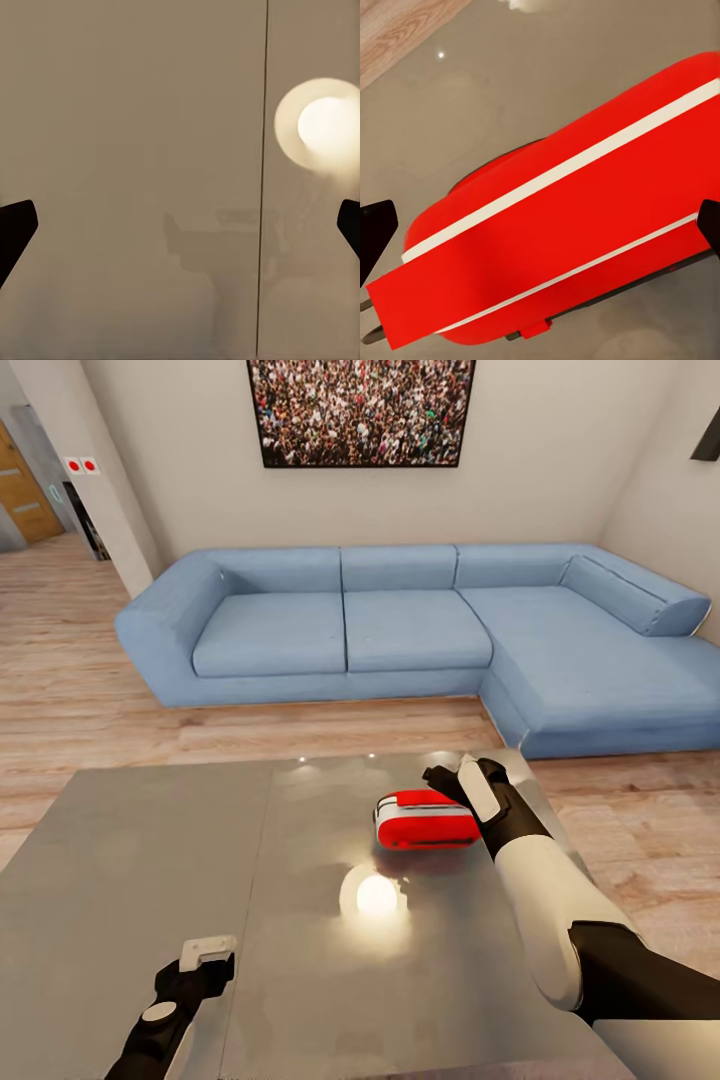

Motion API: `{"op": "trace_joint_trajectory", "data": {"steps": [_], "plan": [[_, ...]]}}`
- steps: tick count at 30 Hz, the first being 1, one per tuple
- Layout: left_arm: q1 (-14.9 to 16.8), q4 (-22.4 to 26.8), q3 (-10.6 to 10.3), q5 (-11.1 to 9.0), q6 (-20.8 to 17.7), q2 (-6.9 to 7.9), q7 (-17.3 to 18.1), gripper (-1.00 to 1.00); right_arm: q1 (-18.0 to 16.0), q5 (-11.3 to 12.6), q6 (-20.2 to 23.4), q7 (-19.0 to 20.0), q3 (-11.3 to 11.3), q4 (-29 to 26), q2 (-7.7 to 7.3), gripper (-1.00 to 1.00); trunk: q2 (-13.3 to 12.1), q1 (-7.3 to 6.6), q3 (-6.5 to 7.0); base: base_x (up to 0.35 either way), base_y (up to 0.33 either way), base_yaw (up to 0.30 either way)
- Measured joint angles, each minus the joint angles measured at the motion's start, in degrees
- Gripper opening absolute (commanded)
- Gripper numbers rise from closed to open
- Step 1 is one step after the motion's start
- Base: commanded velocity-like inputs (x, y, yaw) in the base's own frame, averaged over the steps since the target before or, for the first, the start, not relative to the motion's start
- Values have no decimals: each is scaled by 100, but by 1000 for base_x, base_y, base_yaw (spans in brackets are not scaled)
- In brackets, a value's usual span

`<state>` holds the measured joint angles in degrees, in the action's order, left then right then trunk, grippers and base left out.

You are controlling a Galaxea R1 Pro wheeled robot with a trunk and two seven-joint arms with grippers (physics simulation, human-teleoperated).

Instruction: Turn on the radio receiver that's on the table in the living room.

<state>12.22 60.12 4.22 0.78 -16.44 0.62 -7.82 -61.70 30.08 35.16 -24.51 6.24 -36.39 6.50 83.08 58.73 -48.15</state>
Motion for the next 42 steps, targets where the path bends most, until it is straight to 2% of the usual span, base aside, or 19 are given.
{"op": "trace_joint_trajectory", "data": {"steps": [15, 42], "plan": [[0, 0, 0, 1, 0, -13, 0, 100, 0, 1, 0, 1, 0, 0, -42, 100, 0, 0, -130, 0, 0, 0], [0, 0, 0, 6, 0, -27, 0, 100, 0, -2, 0, 26, -17, -51, -52, 100, 0, 0, -143, 0, 0, 0]]}}
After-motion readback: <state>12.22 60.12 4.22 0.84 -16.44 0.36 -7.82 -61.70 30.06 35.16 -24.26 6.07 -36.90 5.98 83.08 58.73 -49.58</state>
